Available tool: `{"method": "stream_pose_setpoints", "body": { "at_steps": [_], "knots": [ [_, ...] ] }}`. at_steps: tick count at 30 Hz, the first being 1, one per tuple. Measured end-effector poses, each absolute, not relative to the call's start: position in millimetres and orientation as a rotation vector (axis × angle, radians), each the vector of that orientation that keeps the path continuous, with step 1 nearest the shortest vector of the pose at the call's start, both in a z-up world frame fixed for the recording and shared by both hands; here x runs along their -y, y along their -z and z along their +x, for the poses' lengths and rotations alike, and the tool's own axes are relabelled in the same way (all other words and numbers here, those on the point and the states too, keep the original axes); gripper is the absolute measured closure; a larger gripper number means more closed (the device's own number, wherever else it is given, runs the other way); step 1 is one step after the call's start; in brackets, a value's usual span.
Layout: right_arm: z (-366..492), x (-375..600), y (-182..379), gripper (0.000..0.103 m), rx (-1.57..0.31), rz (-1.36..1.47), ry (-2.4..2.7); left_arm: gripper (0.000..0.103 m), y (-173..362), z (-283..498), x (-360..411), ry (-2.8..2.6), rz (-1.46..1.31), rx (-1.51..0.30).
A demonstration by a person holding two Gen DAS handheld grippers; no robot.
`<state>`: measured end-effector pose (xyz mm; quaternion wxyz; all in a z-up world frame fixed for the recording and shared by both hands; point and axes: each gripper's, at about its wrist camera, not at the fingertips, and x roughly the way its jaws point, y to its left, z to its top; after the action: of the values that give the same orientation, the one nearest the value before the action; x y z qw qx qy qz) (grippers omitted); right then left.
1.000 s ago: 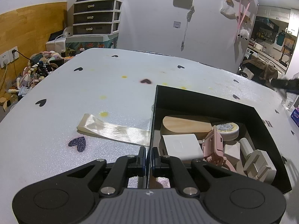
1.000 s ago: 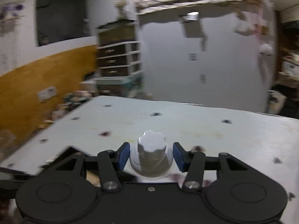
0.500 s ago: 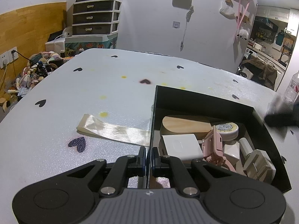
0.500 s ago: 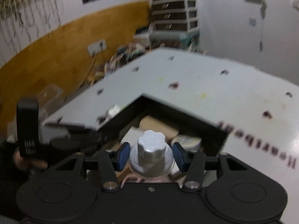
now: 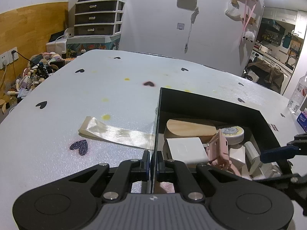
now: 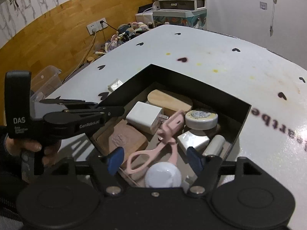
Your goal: Organize rigid objects
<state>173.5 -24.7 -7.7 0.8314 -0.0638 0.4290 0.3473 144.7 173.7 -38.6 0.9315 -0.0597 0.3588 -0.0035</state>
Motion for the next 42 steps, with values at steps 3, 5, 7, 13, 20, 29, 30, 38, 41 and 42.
{"method": "stream_pose_setpoints", "body": {
  "at_steps": [3, 5, 7, 13, 20, 29, 30, 38, 41, 42],
  "knots": [
    [171.0, 25.4, 6.2, 0.025, -0.904, -0.141, -0.735, 0.097, 39.6, 144.2, -173.4, 0.004, -0.121, -0.734],
    [169.7, 26.1, 5.5, 0.023, -0.9, -0.143, -0.733, 0.097, 39.5, 144.2, -173.4, 0.004, -0.123, -0.734],
    [169.2, 26.9, 4.7, 0.021, -0.896, -0.142, -0.73, 0.097, 39.5, 144.3, -172.9, 0.004, -0.123, -0.733],
    [166.9, 30.1, 1.6, 0.016, -0.875, -0.134, -0.718, 0.097, 39.8, 144.1, -173.4, 0.004, -0.123, -0.733],
    [162.0, 35.7, -10.6, 0.01, -0.789, -0.112, -0.684, 0.097, 38.5, 143.3, -175.0, 0.005, -0.119, -0.731],
    [143.1, 50.3, -18.3, 0.0, -0.595, -0.061, -0.534, 0.097, 37.5, 143.8, -174.1, 0.008, -0.103, -0.728],
    [140.4, 51.7, -16.5, 0.0, -0.579, -0.06, -0.518, 0.097, 37.1, 144.1, -174.4, 0.01, -0.102, -0.727],
    [118.5, 64.3, -6.9, 0.0, -0.484, -0.018, -0.39, 0.096, 29.8, 138.4, -175.8, 0.013, -0.099, -0.69],
    [112.6, 69.4, -8.1, 0.0, -0.463, 0.004, -0.367, 0.096, 15.5, 129.4, -174.9, 0.008, -0.09, -0.639],
    [110.6, 70.7, -8.6, 0.0, -0.457, 0.01, -0.363, 0.096, 10.3, 125.5, -174.2, 0.008, -0.085, -0.62]
  ]
}}
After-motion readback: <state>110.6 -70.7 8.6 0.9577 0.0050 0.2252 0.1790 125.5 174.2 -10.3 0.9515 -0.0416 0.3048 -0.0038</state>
